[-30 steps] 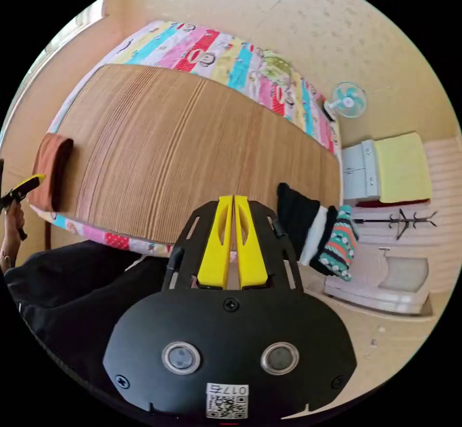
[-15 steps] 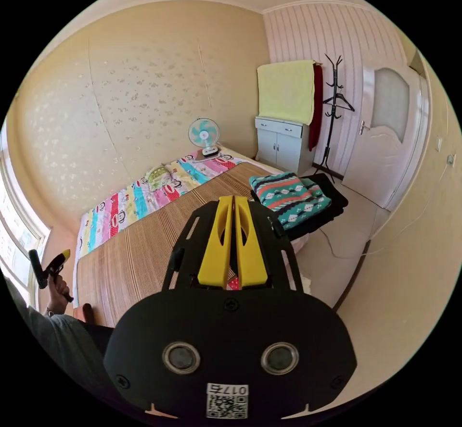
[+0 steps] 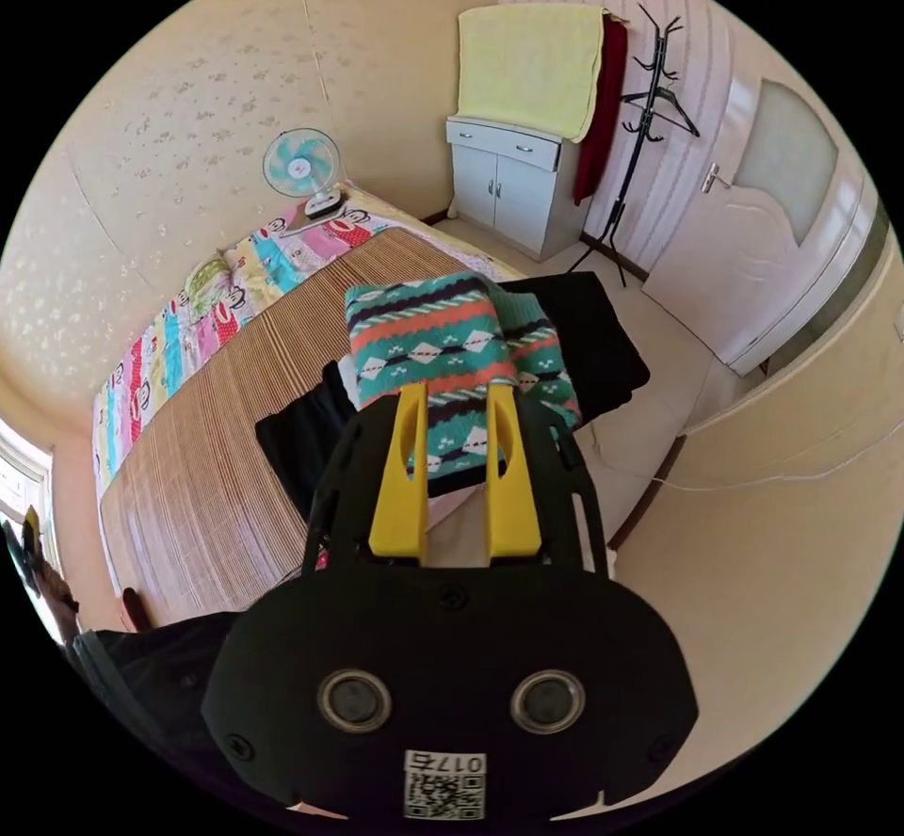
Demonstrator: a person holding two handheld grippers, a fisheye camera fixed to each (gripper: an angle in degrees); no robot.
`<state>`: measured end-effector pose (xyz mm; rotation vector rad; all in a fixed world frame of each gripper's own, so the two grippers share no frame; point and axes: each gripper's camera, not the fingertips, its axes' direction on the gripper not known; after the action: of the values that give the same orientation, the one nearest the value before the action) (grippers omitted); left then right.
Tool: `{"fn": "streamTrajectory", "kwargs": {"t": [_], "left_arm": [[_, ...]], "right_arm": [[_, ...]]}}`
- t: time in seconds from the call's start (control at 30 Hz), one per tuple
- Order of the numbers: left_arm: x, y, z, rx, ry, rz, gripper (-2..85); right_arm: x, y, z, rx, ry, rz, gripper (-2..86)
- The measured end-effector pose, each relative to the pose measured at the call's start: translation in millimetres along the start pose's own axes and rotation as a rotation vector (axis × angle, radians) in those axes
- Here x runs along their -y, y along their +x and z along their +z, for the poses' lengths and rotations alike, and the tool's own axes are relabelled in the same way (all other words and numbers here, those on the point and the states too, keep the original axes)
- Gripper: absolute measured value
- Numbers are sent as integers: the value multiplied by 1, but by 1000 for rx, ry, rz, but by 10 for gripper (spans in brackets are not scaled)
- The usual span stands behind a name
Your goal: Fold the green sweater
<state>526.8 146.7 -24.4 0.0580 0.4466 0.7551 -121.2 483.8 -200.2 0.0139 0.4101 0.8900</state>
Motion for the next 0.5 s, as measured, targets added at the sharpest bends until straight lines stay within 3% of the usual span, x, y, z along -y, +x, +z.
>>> {"fn": "streamTrajectory", "kwargs": {"t": [0.1, 0.2, 0.3, 0.37, 0.43, 0.5], "left_arm": [[-15, -12, -18, 146, 43, -74, 88], [-22, -29, -31, 168, 68, -139, 126], [-22, -42, -41, 182, 104, -185, 124], [-18, -48, -44, 164, 117, -191, 116], [-10, -53, -42, 135, 95, -182, 111], [8, -59, -34, 91, 46, -165, 111]], "right_arm": [[21, 23, 35, 11, -112, 65, 118], [17, 45, 58, 48, -220, 164, 114], [3, 41, 6, 153, -78, 190, 68], [-9, 30, -49, 366, 103, 137, 47], [-16, 11, -109, 717, 258, 30, 33], [-18, -23, -150, 813, 337, -100, 27]]}}
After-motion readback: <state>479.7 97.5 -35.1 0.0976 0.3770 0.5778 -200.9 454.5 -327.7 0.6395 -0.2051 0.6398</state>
